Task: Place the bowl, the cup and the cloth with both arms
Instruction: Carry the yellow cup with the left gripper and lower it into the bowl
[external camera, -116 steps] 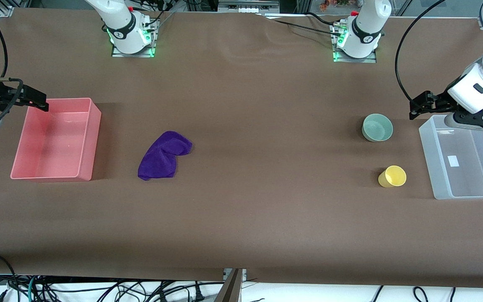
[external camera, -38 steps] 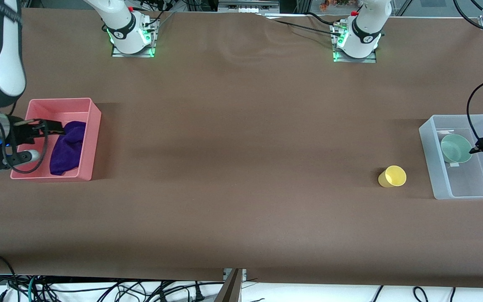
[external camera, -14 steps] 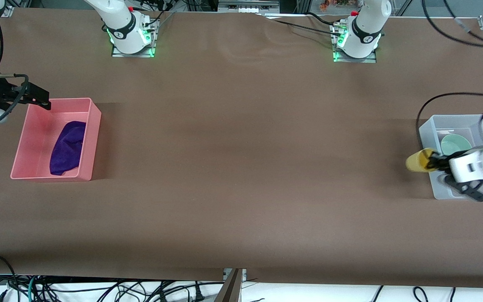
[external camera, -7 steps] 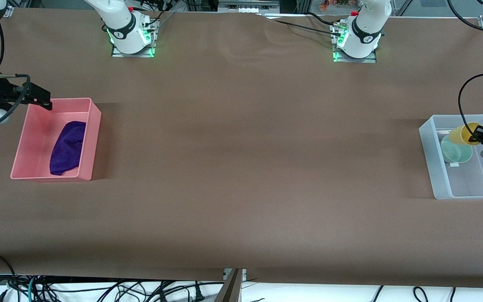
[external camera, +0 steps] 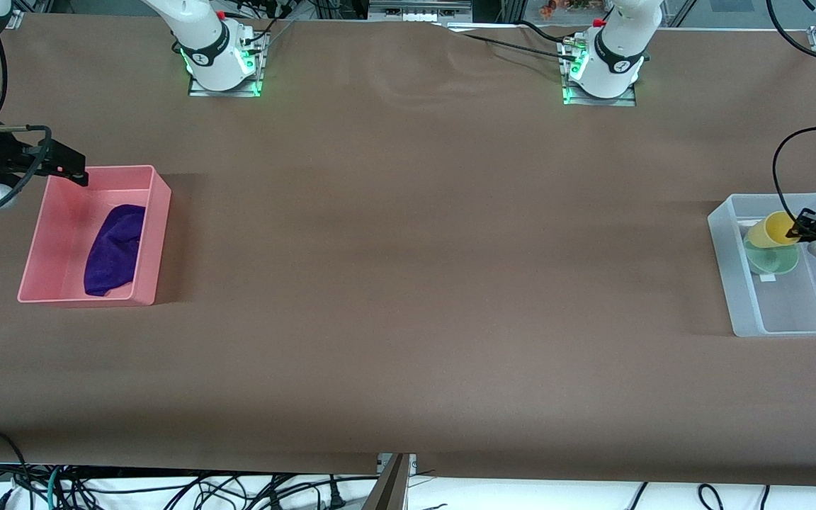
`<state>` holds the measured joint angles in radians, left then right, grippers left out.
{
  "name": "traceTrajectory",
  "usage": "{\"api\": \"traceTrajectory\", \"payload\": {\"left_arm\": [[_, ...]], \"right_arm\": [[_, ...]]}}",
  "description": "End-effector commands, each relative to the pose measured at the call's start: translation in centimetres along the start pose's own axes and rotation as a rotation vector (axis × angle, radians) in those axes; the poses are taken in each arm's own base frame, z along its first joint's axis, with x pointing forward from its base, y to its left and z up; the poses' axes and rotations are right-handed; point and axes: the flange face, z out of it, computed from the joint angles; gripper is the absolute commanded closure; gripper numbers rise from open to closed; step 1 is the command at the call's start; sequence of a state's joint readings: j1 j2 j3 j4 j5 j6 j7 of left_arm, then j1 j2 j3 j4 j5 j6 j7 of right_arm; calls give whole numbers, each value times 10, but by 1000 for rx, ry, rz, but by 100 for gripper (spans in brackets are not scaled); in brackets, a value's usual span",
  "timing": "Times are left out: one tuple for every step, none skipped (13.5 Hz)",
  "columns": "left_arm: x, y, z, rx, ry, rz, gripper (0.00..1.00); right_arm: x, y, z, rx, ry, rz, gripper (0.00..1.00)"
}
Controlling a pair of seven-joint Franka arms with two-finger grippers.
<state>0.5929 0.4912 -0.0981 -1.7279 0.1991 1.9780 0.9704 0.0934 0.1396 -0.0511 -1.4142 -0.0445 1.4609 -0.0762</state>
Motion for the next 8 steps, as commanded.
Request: {"api": "traceTrajectory", "payload": {"left_arm": [[0, 4, -18, 22, 11, 32, 0], [1, 8, -33, 41, 18, 36, 0], [6, 16, -53, 66, 30, 40, 0], [16, 30, -75, 81, 40, 56, 0], [25, 46, -99, 86, 42, 52, 0], [39, 64, -120, 78, 39, 24, 0], [51, 81, -143, 71, 36, -10, 0], [62, 95, -162, 60, 32, -41, 0]], "right_arm": [[1, -1, -5, -5, 8, 12, 0], [1, 0, -5, -5, 8, 14, 0], [1, 0, -5, -5, 8, 14, 0], [1, -1, -5, -5, 8, 12, 0], [1, -1, -5, -5, 8, 12, 0], [1, -1, -5, -5, 8, 12, 0], [1, -1, -5, -5, 8, 12, 0], [1, -1, -5, -5, 8, 12, 0]]}}
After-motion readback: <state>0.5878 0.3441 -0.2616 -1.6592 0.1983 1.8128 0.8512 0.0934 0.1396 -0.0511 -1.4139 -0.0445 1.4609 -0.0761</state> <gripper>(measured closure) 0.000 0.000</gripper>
